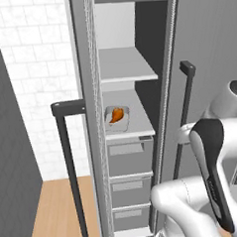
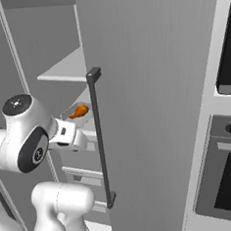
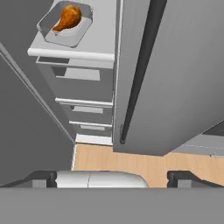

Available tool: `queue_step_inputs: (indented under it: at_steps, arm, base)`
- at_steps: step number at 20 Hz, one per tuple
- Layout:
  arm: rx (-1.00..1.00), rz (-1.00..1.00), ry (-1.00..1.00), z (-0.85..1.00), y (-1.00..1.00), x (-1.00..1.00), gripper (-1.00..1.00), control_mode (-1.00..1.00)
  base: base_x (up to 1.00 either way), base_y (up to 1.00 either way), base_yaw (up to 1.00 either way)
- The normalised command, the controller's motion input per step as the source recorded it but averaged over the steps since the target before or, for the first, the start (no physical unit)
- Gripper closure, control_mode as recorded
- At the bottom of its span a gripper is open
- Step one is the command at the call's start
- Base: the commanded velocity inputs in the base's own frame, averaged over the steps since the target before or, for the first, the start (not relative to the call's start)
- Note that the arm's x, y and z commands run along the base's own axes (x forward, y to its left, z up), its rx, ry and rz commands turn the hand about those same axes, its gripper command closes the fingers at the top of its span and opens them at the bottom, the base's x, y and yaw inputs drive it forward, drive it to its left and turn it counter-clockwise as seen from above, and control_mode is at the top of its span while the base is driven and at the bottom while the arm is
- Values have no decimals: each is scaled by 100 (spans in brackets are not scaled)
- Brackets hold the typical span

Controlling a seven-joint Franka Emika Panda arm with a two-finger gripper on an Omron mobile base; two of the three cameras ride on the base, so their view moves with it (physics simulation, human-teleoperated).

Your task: Take the meat container that has the chicken drumstick and place it on the second highest rack of the freezer. Then take the vegetable container that has the mushroom and sweet potato and place it on the highest rack of the freezer.

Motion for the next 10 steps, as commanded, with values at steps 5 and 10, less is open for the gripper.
queue_step_inputs:
  at_steps: [5, 10]
  arm:
    - [-7, 10, -34, 25, 14, -48, -100, -100]
    - [-2, 7, -27, 7, 2, -28, -100, -100]
  base:
    - [0, 0, 0]
    - [0, 0, 0]
